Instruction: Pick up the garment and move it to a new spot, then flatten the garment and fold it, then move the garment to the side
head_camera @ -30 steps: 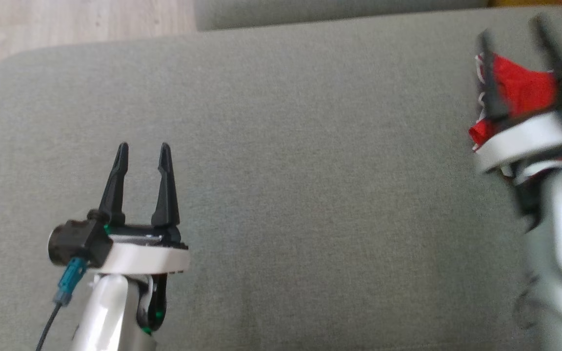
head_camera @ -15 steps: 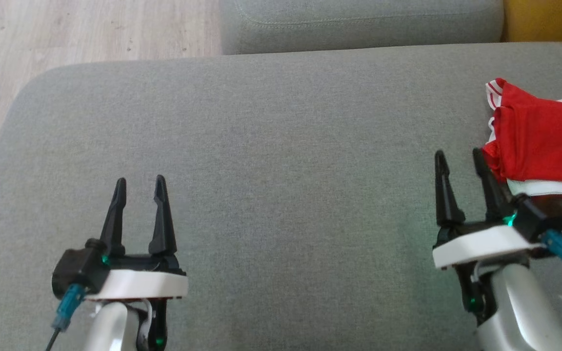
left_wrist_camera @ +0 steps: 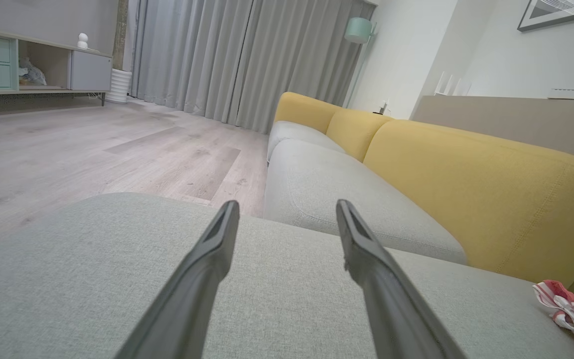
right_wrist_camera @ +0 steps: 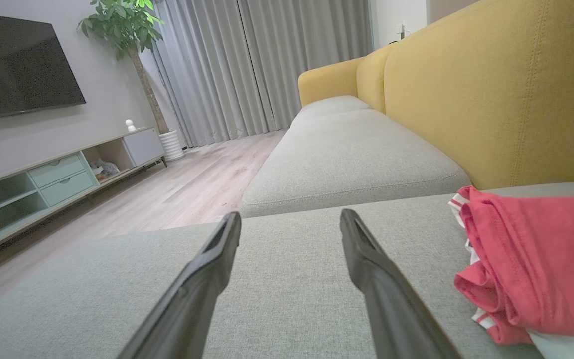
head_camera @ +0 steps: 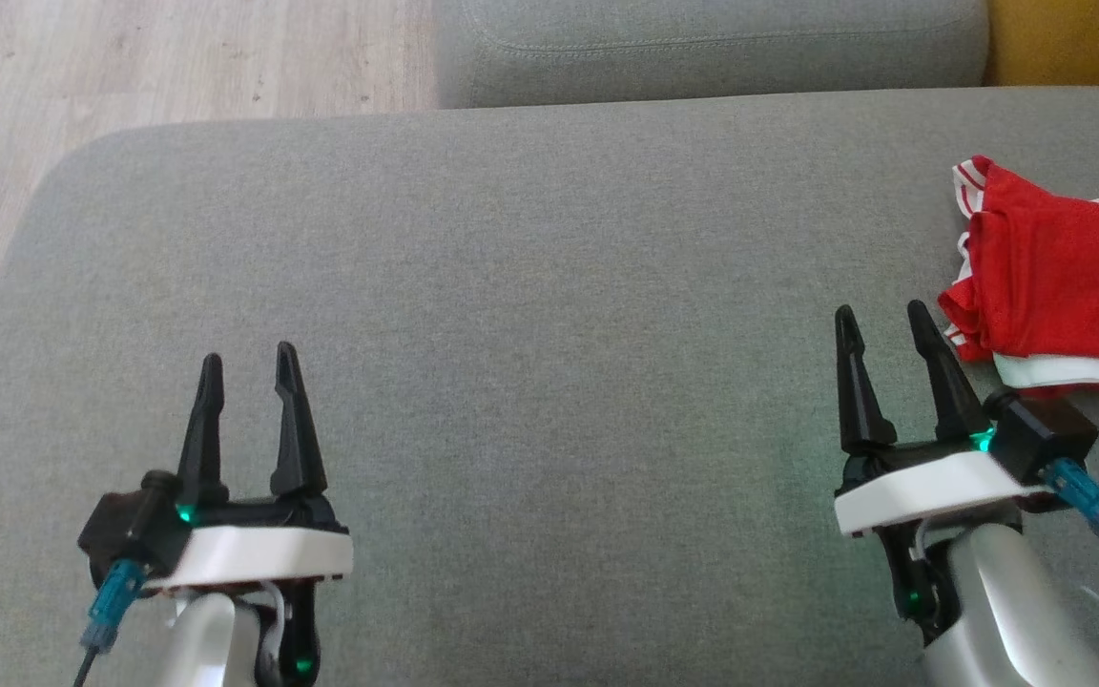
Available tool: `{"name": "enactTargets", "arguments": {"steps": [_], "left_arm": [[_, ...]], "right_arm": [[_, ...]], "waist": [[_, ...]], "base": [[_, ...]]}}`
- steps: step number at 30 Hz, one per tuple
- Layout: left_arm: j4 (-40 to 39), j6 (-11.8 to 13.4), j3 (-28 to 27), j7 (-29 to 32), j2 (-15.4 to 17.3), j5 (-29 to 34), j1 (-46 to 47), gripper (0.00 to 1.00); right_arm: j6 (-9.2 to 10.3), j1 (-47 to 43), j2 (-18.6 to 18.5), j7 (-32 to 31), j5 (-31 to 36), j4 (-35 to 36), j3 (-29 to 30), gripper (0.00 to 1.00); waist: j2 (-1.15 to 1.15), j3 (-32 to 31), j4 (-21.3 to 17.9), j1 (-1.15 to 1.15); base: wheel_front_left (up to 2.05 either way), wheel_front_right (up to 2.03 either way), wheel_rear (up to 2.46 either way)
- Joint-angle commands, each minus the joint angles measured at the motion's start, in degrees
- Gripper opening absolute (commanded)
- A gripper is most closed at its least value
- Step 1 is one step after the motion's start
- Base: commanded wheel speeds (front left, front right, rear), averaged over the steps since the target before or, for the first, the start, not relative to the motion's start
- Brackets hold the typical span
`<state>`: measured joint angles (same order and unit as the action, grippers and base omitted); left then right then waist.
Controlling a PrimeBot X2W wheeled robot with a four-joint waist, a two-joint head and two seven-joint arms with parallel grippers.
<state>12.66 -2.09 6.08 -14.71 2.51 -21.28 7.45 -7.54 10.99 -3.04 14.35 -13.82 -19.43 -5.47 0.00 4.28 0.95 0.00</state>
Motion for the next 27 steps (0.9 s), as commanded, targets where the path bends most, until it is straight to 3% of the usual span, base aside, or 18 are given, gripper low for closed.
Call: {"name": "enactTargets", "arguments": {"steps": [1, 20, 21, 27], "left_arm": [[-2.1, -0.3, -1.9, -0.3, 0.4, -0.2, 0.6, 1.0], [-0.5, 0.1, -2.1, -0.3, 0.4, -2.4, 0.6, 1.0], [1.2, 0.1, -0.3, 0.0, 0.0, -2.1, -0.9, 0.0], [4.3, 0.0, -0.6, 0.6, 0.0, -3.7, -1.6, 0.0]], "right_arm": [[0.05, 1.6, 0.2, 0.6, -0.6, 2.1, -1.7, 1.0], [0.05, 1.0, 0.2, 0.6, -0.7, 2.5, -2.5, 1.0], [0.01, 0.0, 0.0, 0.0, -0.3, 0.5, -1.2, 0.0], [0.0, -1.3, 0.1, -0.4, -2.1, -2.0, -1.2, 0.0]], "waist": [[0.0, 0.0, 0.0, 0.0], [0.0, 0.1, -0.1, 0.0], [0.0, 0.1, -0.1, 0.0], [0.0, 0.0, -0.1, 0.0]], "base": [[0.0, 0.0, 0.0], [0.0, 0.0, 0.0], [0.0, 0.0, 0.0], [0.0, 0.0, 0.0]]}}
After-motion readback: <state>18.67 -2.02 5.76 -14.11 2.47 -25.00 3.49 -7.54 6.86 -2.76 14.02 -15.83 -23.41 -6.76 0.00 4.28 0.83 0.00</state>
